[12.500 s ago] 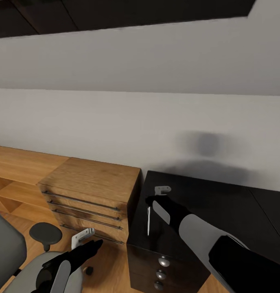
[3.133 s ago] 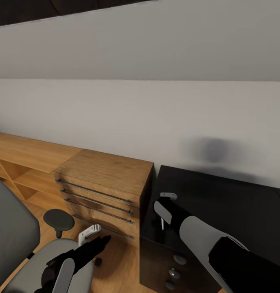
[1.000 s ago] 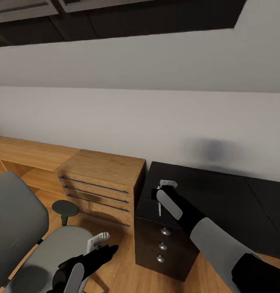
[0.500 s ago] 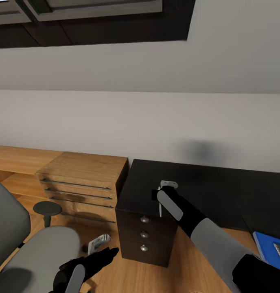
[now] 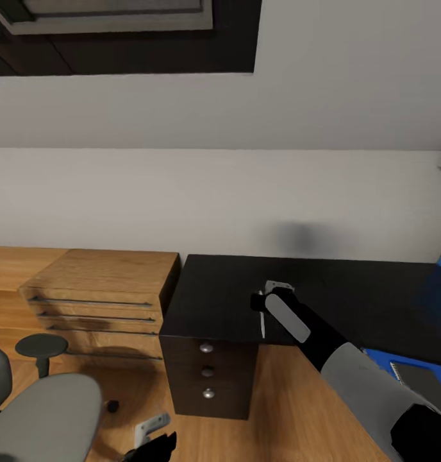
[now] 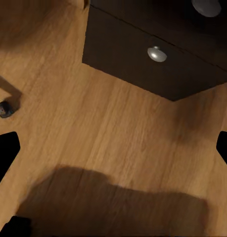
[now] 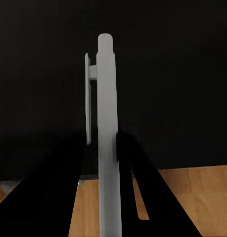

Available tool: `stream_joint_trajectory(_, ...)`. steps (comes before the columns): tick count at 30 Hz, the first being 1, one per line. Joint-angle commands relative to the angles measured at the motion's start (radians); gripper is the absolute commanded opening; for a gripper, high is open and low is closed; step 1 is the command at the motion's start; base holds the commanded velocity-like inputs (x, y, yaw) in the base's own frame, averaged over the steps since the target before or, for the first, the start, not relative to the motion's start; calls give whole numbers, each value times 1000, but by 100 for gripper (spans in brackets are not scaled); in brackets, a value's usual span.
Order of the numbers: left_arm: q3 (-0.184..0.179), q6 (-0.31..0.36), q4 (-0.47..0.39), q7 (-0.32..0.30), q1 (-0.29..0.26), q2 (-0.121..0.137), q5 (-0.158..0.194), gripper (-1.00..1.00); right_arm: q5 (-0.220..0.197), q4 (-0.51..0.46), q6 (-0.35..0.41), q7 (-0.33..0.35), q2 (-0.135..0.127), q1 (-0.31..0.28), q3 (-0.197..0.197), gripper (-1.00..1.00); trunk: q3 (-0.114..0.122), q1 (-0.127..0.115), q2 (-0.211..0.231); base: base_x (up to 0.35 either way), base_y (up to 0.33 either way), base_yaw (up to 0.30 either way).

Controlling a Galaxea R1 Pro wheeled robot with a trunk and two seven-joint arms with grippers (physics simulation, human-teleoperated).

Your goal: In the bedroom, organize the workspace by keeping the computer under the desk, ensuring the monitor is on the desk, placing the keyboard on the desk next to the monitor, placing the mouse on the desk next to the keyboard, moving the folder from the swivel chair onto the desk next to the mouse, stacking the notebook on top of the folder with the pen on top of the notebook, and positioning the swivel chair next to the desk.

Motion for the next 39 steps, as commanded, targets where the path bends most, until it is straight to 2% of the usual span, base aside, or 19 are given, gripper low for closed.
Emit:
stream_joint_trajectory(1,-6,-34,34,9,0,1,6,100,-26,-8,7,-7,-12,-1,4,-100,0,0,-1,0,0,-243)
stream_joint_trajectory(3,-4,-68,81,9,0,2,2,100,-125,-85,74,-19,-44,-1,3,-100,2,0,-1,0,0,-243)
stream_joint_trajectory(4,-3,-71,86,9,0,3,2,100,-152,-99,83,-33,-58,3,3,-100,3,0,-1,0,0,-244)
stream_joint_trajectory(6,-3,-74,90,12,0,4,1,100,-178,-112,88,-57,-82,22,3,-100,5,0,-1,0,0,-244)
stream_joint_trajectory(7,-1,-76,92,14,0,4,1,100,-196,-131,81,-74,-121,58,2,-100,6,0,-1,0,0,-244)
stream_joint_trajectory(12,0,-98,98,17,0,5,0,100,-208,-175,56,-85,-219,120,2,-100,11,0,-1,0,0,-244)
stream_joint_trajectory(19,-4,-120,100,18,0,3,-1,100,-205,-180,55,-87,-248,127,0,-100,18,0,-1,0,0,-244)
stream_joint_trajectory(21,-6,-121,100,18,0,3,-1,100,-207,-182,54,-86,-277,127,-2,-100,20,0,-1,0,0,-244)
stream_joint_trajectory(24,-6,-121,100,18,0,3,-1,100,-208,-184,53,-86,-297,127,-3,-100,23,0,-1,0,0,-244)
stream_joint_trajectory(29,-7,-122,100,17,0,3,0,100,-192,-182,53,-84,-302,127,-3,-100,28,0,-1,0,0,-244)
stream_joint_trajectory(30,-8,-122,99,17,0,2,0,100,-150,-180,52,-84,-302,127,-3,-100,29,0,-1,0,0,-244)
stream_joint_trajectory(31,-8,-122,99,17,0,2,0,100,-137,-178,52,-83,-302,127,-3,-100,30,0,-1,0,0,-244)
stream_joint_trajectory(39,-8,-122,99,15,0,2,0,100,-83,-154,52,-80,-302,127,-2,-100,38,0,-1,0,0,-246)
